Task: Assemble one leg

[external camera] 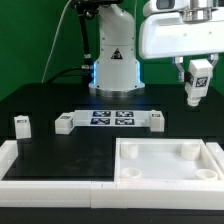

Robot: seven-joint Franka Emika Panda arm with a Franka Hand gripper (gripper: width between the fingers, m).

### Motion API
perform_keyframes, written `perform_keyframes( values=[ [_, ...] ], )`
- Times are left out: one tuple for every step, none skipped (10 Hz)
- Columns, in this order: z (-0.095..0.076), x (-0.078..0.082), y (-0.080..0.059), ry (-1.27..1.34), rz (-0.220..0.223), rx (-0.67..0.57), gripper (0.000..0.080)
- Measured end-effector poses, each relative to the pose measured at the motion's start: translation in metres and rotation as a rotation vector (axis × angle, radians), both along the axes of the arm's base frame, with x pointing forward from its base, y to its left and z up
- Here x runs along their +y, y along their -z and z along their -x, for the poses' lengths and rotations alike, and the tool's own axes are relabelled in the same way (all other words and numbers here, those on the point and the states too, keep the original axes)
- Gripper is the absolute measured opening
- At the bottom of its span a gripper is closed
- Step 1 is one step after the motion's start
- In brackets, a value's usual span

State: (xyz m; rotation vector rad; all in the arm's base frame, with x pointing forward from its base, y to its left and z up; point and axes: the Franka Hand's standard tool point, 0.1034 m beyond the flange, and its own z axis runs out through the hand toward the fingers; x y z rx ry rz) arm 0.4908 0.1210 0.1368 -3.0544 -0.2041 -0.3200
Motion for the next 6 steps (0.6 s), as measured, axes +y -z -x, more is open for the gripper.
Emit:
perform_keyframes(
  values=[
    [0.000,0.000,0.000,0.004,-0.001,0.000,0.0290],
    [0.000,0.000,0.001,0.004,-0.001,0.001,0.0290],
    [0.000,0.000,0.001,0.004,-0.001,0.001,0.0290],
    [0.000,0.000,0.001,0.004,-0.001,0.002,0.0290],
    [0.000,-0.001,0.002,0.003,0.000,0.002,0.0290],
    [-0.011,-0.009,0.002,-0.024,0.007,-0.007,0.0290]
  ],
)
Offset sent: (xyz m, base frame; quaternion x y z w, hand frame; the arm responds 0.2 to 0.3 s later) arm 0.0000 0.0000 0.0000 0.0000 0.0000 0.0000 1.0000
